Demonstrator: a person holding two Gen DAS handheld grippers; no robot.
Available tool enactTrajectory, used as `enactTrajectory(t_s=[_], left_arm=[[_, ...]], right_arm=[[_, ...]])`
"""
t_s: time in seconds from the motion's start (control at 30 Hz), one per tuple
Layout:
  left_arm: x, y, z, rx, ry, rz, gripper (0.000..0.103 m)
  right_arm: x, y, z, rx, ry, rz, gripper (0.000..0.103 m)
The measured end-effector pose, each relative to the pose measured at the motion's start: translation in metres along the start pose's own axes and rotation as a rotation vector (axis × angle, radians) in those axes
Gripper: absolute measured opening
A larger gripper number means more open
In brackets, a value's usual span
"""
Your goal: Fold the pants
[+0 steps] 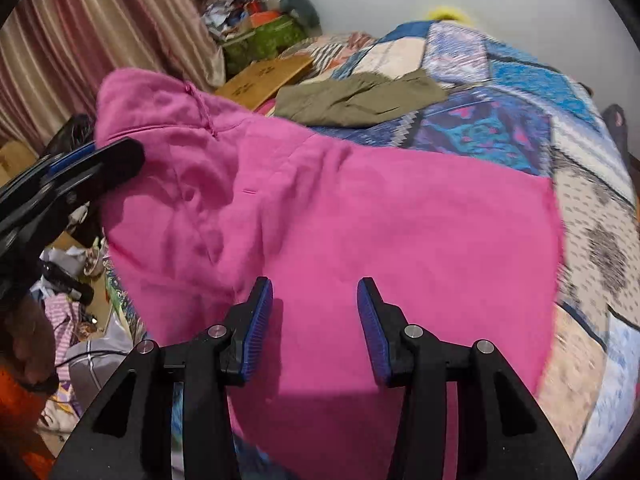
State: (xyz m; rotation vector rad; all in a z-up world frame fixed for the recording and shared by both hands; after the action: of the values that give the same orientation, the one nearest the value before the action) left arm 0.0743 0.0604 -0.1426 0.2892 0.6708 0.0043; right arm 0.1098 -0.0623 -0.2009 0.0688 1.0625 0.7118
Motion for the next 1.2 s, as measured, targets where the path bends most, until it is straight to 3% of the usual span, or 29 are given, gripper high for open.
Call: enactTrajectory(t_s=[0.27,0.5,0.8,0.93,1.2], left_arm=[[-0.002,-0.014,0.014,0.021,-0.014,-0.043,0.02],[0.0,-0.037,0.035,0.06,-0.036,-0.103,0.02],[0.019,-0.077,0.065,0.081,-0.05,-0.281,0.019],[0.033,-0.103,0.069,0.101,-0.019,-0.396,0.008],[0.063,-0.143,0.055,0.116,0.081,-0.527,0.003]], right_arm=[[-0.033,-0.07,-0.027,0.041,-0.058,-0.23,0.041],[-0.032,-0.091,-0.036,0.144,-0.075,-0.188,0.047],[-0.036,-0.095,-0.044,0.172,-0.103,-0.165,0.05],[-0.036,-0.096,-0.044,0.18,-0.104,-0.165,0.051],[-0.037,-0.098,-0.046,0.199,-0.111,-0.171,0.055]])
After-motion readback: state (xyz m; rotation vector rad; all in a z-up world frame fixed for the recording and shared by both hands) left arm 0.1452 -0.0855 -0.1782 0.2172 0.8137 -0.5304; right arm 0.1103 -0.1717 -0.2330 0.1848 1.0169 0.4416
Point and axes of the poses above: each gripper's, at about its wrist camera, not at the fingertips, and x roughly the way its jaws point, y to its left, z to its top, the point moved 3 cm from there along x, roughly the way its jaws point, and after that the axes turned 13 degrees about x, right-handed, at the moved point
